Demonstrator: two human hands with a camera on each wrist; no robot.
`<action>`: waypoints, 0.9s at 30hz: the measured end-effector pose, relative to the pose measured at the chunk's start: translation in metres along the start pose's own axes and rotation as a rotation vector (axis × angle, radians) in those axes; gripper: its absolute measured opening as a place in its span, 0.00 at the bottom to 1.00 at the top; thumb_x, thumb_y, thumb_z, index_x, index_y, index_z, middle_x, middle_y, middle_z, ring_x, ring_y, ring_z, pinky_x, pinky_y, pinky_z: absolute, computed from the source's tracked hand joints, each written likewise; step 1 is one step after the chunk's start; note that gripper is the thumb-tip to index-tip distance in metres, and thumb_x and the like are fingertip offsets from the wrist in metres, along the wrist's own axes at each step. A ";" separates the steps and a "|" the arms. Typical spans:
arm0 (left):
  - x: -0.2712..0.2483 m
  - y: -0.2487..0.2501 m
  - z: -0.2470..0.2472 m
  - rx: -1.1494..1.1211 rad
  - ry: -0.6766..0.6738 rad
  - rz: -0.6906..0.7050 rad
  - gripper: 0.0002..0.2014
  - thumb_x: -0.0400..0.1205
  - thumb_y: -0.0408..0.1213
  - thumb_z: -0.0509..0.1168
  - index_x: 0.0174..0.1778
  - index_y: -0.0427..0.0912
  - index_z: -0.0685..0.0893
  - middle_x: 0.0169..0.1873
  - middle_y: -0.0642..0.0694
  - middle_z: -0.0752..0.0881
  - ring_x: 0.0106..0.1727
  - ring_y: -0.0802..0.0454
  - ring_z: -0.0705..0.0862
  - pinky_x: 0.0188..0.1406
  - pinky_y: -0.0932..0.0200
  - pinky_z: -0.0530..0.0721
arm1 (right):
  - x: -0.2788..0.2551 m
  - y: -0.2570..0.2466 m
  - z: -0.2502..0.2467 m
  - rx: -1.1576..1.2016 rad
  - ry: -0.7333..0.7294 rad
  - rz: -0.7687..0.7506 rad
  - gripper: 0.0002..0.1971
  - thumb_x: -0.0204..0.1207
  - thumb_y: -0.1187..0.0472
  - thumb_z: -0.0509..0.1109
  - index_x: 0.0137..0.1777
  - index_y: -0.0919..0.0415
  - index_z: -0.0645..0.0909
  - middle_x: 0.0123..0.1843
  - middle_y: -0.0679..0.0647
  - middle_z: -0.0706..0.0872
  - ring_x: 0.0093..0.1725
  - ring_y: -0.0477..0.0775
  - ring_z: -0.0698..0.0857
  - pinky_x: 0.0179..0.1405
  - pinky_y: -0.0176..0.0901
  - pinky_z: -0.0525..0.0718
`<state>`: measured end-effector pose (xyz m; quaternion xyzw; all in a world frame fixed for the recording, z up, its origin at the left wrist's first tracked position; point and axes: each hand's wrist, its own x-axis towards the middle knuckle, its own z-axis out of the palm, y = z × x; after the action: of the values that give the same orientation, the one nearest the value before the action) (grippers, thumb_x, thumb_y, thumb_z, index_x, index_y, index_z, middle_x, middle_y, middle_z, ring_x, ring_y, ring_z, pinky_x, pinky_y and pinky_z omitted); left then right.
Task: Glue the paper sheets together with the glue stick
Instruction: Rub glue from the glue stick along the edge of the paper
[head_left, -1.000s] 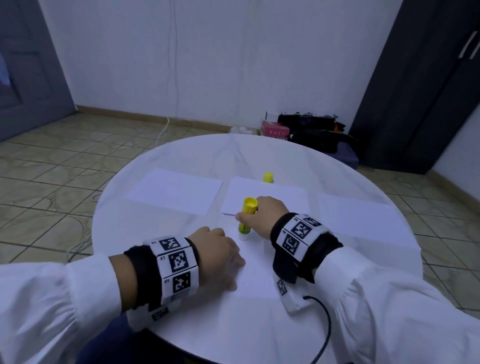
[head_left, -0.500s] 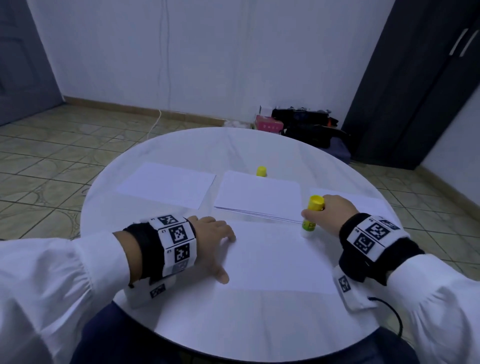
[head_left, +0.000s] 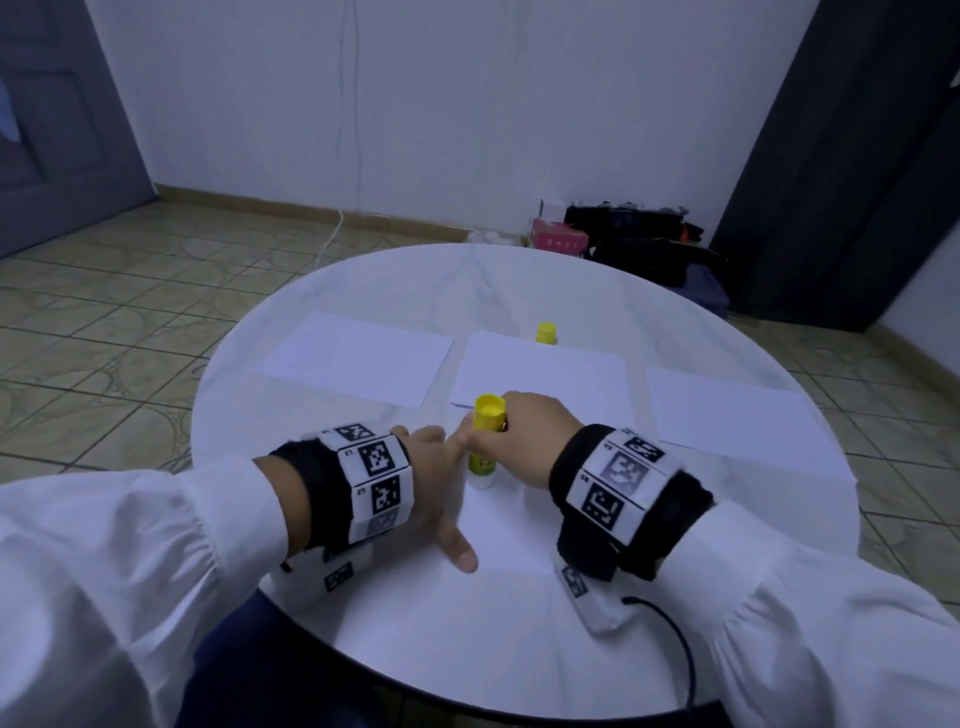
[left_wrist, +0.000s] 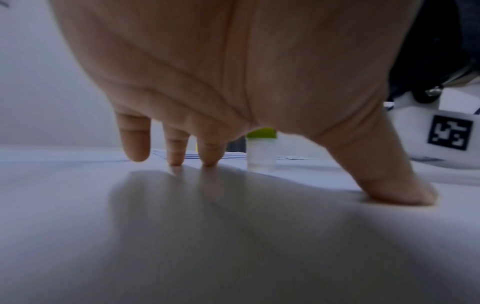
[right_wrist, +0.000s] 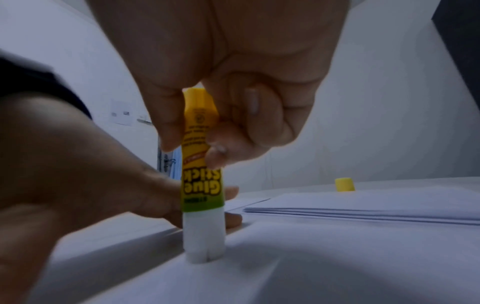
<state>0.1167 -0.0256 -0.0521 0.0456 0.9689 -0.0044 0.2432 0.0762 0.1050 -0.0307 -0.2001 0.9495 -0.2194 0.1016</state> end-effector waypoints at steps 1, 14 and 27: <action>0.001 -0.001 0.001 -0.006 -0.003 0.008 0.66 0.52 0.76 0.72 0.80 0.55 0.45 0.74 0.47 0.65 0.74 0.37 0.66 0.74 0.38 0.68 | -0.006 0.000 -0.001 0.003 -0.020 -0.019 0.19 0.73 0.42 0.68 0.46 0.60 0.78 0.45 0.54 0.82 0.48 0.55 0.82 0.43 0.45 0.77; 0.008 0.008 -0.002 0.125 -0.011 -0.074 0.76 0.52 0.75 0.73 0.81 0.48 0.27 0.82 0.44 0.56 0.80 0.36 0.59 0.78 0.40 0.62 | -0.078 0.028 -0.018 -0.060 -0.067 -0.060 0.16 0.73 0.43 0.69 0.35 0.52 0.71 0.41 0.48 0.80 0.45 0.51 0.80 0.45 0.45 0.78; 0.017 0.018 -0.011 0.402 -0.033 0.064 0.61 0.58 0.76 0.69 0.80 0.68 0.36 0.79 0.45 0.61 0.82 0.43 0.53 0.77 0.41 0.57 | -0.090 0.108 -0.074 -0.055 0.017 0.206 0.14 0.75 0.49 0.70 0.41 0.60 0.78 0.38 0.51 0.79 0.39 0.50 0.77 0.38 0.41 0.73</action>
<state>0.0982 -0.0054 -0.0505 0.1238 0.9425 -0.1907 0.2452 0.1002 0.2600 -0.0047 -0.1020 0.9716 -0.1832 0.1099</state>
